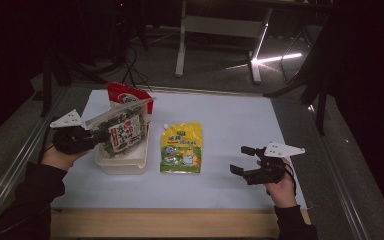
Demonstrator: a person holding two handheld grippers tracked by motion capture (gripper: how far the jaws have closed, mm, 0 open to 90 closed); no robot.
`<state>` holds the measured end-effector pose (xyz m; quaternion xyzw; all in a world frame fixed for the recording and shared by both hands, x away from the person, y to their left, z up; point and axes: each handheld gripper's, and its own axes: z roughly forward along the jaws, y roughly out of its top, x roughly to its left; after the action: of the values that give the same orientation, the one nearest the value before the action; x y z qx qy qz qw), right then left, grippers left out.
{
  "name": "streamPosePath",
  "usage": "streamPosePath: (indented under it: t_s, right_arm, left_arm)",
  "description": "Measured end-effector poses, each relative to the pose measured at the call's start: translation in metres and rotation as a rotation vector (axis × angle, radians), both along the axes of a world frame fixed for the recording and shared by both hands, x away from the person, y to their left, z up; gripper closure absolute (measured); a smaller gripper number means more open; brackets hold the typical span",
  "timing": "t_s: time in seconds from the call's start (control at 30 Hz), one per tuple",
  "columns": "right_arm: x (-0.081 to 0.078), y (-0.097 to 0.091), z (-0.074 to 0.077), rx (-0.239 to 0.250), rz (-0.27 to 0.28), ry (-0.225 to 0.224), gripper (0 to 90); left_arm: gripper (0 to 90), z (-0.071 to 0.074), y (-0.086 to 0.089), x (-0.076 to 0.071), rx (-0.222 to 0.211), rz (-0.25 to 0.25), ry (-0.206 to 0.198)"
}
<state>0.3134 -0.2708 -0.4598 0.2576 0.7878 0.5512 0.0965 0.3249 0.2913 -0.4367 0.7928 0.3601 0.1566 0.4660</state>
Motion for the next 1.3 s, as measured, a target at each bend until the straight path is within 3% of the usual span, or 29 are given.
streamPosePath:
  t_s: [0.23, 0.37, 0.57, 0.7, 0.8, 0.97, 1.0, 1.13, 1.3]
  right_arm:
    - [0.001, -0.001, -0.001, 0.016, -0.005, 0.009, 13.2]
    - [0.001, 0.0, -0.002, 0.002, -0.005, 0.0, 13.4]
    - [0.001, 0.004, -0.003, -0.005, 0.002, 0.0, 13.4]
    - [0.001, 0.005, -0.003, -0.011, 0.005, 0.0, 13.5]
    - [0.001, 0.006, -0.003, -0.007, 0.008, 0.002, 13.6]
    - [0.001, 0.006, -0.003, -0.005, 0.017, -0.007, 13.9]
    - [0.001, 0.006, -0.003, -0.005, 0.018, -0.011, 13.9]
    - [0.0, 0.008, -0.003, -0.01, 0.022, -0.018, 13.9]
    - [0.001, 0.011, -0.005, -0.009, 0.014, -0.013, 13.9]
  left_arm:
    - [61.5, -0.003, -0.002, -0.007, -0.01, 0.033, -0.025]
    - [53.2, -0.001, -0.003, -0.014, -0.042, 0.046, -0.056]
    - [38.5, 0.0, -0.005, -0.026, -0.039, 0.088, -0.104]
    - [38.5, 0.001, -0.004, -0.032, -0.037, 0.105, -0.11]
    - [32.5, 0.0, -0.004, -0.037, -0.051, 0.111, -0.112]
    - [19.4, -0.003, -0.004, -0.05, -0.08, 0.14, -0.117]
    - [16.2, -0.003, -0.004, -0.052, -0.083, 0.123, -0.106]
    - [2.0, -0.007, -0.007, -0.062, -0.076, 0.134, -0.103]
    - [1.9, -0.013, -0.011, -0.086, -0.076, 0.144, -0.145]
